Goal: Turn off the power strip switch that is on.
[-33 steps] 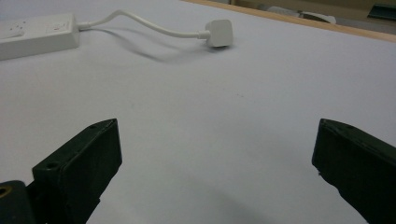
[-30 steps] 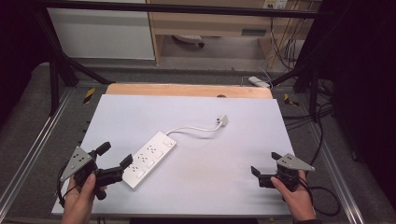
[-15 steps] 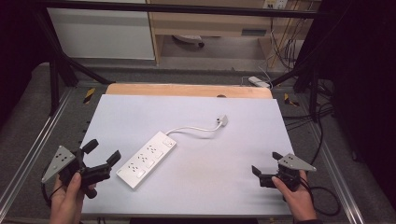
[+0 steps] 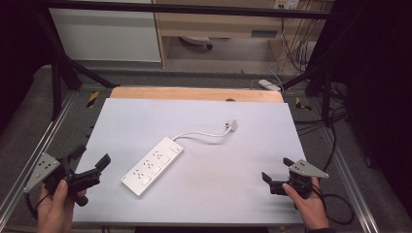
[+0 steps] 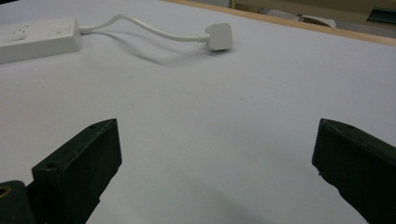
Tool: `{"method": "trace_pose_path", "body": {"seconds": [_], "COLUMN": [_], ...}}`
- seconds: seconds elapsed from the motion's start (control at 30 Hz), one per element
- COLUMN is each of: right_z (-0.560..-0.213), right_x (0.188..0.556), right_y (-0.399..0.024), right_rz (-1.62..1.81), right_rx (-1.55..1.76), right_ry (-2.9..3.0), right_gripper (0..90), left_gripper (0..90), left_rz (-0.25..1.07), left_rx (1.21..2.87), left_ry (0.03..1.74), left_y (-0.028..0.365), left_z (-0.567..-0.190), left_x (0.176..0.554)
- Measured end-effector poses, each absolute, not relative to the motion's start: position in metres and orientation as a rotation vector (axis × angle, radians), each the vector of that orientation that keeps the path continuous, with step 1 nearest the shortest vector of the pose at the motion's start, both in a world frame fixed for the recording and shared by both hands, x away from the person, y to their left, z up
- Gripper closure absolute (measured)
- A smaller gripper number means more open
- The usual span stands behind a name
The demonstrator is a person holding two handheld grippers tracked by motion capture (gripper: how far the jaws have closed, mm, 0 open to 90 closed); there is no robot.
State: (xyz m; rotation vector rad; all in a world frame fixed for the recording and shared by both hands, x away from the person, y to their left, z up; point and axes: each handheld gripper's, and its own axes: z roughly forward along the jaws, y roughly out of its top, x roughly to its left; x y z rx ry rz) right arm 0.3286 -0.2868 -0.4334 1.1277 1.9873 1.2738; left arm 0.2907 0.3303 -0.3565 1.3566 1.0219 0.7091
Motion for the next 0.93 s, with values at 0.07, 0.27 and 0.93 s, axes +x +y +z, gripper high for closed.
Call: {"method": "trace_pose_path", "body": {"seconds": [0.07,0.27,0.93], "right_z": [-0.433,-0.433,-0.44], "right_x": [0.329,0.329,0.339], "right_y": [-0.287,-0.287,-0.29], "right_rz": [1.273,1.272,1.194], "right_rx": [1.126,1.125,1.247], "right_ry": [1.985,1.986,1.961], "right_gripper": [1.9,1.9,2.5], "left_gripper": [3.1,2.5,3.9], "left_rz": [0.713,0.705,0.582], "left_rx": [1.357,1.375,1.738], "left_ry": [1.028,1.037,1.055], "left_y": [0.333,0.338,0.317], "left_z": [-0.357,-0.363,-0.424], "left_x": [0.291,0.292,0.307]}}
